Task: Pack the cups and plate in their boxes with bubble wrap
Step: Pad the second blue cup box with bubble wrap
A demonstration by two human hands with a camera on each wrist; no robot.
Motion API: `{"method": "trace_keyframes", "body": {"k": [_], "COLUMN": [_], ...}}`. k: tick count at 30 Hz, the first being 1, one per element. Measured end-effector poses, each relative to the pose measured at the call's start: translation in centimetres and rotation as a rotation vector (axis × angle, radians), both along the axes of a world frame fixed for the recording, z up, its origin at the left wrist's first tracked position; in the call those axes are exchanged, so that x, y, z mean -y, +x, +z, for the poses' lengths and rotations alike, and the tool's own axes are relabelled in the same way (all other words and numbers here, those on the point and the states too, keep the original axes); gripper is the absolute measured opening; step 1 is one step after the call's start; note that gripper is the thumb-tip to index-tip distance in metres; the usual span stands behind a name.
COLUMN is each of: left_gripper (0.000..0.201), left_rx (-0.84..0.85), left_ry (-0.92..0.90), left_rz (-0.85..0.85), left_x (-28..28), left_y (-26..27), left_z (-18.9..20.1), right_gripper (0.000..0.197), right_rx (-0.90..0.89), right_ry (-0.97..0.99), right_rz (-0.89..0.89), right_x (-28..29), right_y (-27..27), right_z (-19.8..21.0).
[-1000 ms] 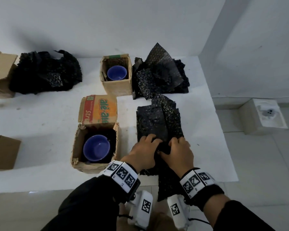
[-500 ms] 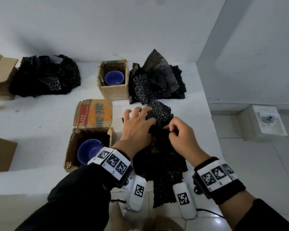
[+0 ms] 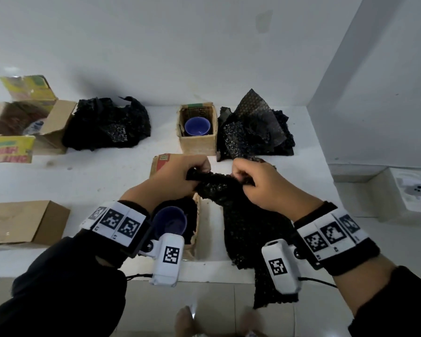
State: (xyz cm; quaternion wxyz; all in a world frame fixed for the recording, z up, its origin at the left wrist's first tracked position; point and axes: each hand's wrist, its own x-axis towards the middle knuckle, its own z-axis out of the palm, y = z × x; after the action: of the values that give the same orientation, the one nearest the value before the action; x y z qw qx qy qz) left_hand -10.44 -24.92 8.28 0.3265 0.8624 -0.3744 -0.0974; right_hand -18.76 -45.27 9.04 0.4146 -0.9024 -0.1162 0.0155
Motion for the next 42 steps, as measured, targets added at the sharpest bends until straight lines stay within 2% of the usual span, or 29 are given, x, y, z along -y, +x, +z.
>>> {"method": "trace_keyframes", "body": {"k": [3,6,8,10,13,18,20,22,25,29,33,35,38,40,42], "left_gripper": [0.043,0.029,0.015,0.013,0.043,0.043,0.042,0.044,0.044,0.044,0.043,0.051,0.064,0.069,0.077], "left_rx": [-0.125,-0.239,-0.261,-0.294,-0.314,-0.305,-0.277,-0.169,0.016,0.028,0.086,0.047,-0.123,-0.199,-0.253], "left_ry": [0.0,0.024,0.031,0.078,0.217,0.266,0.278,0.335,0.397,0.388,0.207,0.155,0.133,0.1,0.028], "left_rz": [0.047,0.128,0.127,0.123,0.09,0.084,0.056,0.0,-0.056,-0.118,0.13,0.212,0.235,0.235,0.232], "left_x": [-3.3,-6.0,-7.5,-8.9,-10.4,-10.7,-10.2,-9.8,-9.4,-9.7,-10.8,-11.1,-11.2,-11.4,-11.6], "left_y": [0.3,-1.1,-1.9,-2.3,-2.9,-3.7,-4.1,-4.6,-5.3,-5.1,-4.6,-4.7,-5.3,-5.8,-6.2], "left_z": [-0.9,-1.3,-2.1,-2.8,-3.5,-4.2,-4.3,-4.5,-5.2,-6.1,-7.0,-7.4,-8.1,-8.6,-9.1], "right_gripper": [0.027,0.025,0.02,0.021,0.027,0.018,0.017,0.02,0.02,0.014,0.027,0.031,0.027,0.019,0.018], "right_rx": [0.056,0.022,0.007,0.013,0.066,0.303,0.399,0.436,0.389,0.251,0.12,0.099,0.103,0.165,0.269], "right_ry": [-0.142,-0.335,-0.507,-0.646,-0.779,-1.022,-1.042,-1.063,-1.136,-1.236,-1.284,-1.314,-1.28,-1.141,-0.907], "right_rz": [0.023,0.025,0.078,0.171,0.261,0.29,0.306,0.328,0.357,0.458,0.535,0.543,0.532,0.471,0.396], "right_x": [-2.9,-5.5,-7.0,-8.1,-9.1,-11.1,-11.8,-12.3,-12.3,-12.2,-12.6,-12.9,-13.3,-13.5,-13.6], "right_y": [1.3,2.2,2.4,2.2,1.8,1.9,2.0,1.7,1.1,0.5,0.7,0.8,1.2,1.4,1.1], "right_z": [-0.6,-1.2,-1.5,-1.9,-2.8,-3.1,-3.3,-3.4,-4.2,-5.3,-5.1,-5.1,-5.2,-4.7,-4.0]}}
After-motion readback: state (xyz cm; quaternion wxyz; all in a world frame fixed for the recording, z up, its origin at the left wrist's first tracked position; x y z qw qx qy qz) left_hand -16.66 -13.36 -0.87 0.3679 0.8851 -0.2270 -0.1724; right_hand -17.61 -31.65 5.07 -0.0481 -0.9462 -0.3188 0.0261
